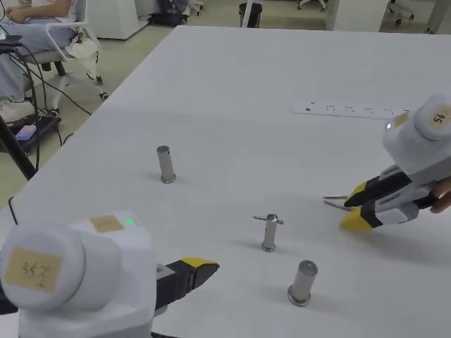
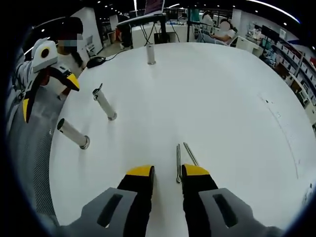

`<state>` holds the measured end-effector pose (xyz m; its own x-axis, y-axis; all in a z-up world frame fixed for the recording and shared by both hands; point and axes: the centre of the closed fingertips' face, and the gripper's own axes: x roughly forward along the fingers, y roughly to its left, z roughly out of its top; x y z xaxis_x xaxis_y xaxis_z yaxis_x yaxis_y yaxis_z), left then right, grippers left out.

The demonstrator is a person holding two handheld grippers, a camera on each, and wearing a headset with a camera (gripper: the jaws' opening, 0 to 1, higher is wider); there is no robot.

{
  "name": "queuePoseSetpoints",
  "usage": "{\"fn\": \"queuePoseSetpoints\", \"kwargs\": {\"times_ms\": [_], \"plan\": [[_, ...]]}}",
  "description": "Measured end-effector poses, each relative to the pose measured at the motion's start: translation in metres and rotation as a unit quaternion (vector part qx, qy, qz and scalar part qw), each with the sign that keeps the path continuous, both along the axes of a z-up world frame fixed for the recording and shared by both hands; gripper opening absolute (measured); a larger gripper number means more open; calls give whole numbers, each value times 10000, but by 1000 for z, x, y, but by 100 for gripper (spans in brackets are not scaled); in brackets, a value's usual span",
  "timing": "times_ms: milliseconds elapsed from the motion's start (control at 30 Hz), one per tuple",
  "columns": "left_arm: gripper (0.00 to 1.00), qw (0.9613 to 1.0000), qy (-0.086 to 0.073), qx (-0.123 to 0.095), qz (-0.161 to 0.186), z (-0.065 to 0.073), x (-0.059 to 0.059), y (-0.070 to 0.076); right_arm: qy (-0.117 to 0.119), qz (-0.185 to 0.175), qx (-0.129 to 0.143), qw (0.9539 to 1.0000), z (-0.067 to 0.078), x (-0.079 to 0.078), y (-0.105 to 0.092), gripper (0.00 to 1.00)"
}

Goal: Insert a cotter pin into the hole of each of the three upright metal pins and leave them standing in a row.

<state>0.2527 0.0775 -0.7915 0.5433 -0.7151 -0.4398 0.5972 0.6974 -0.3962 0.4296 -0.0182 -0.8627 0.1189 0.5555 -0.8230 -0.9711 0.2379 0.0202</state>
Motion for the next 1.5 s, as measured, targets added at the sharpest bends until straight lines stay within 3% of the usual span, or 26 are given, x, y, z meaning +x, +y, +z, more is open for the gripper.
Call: {"fn": "queuePoseSetpoints", "kwargs": {"times_ms": [167, 500, 567, 800, 1233, 1500], "plan": [[87, 9999, 83, 43, -54, -2, 0, 0, -57, -58, -51, 10000, -1, 4, 0, 18], [86, 9999, 42, 95, -65, 0, 0, -1, -38, -290, -100, 9995, -2, 2, 5, 6], [87, 9999, -17, 144, -56, 0, 0, 0, -25, -308, -126, 9994, -2, 2, 5, 6], [85, 9998, -2, 174, 5, 0, 0, 3, -91, -289, -189, 9994, -3, 2, 5, 6], [85, 9996, 4, 265, 67, 2, -3, 7, 36, -610, -249, 9978, -3, 3, 5, 3], [83, 9995, -33, 320, -24, 5, -7, 4, -43, -467, -298, 9985, 3, -1, 4, 3]]}}
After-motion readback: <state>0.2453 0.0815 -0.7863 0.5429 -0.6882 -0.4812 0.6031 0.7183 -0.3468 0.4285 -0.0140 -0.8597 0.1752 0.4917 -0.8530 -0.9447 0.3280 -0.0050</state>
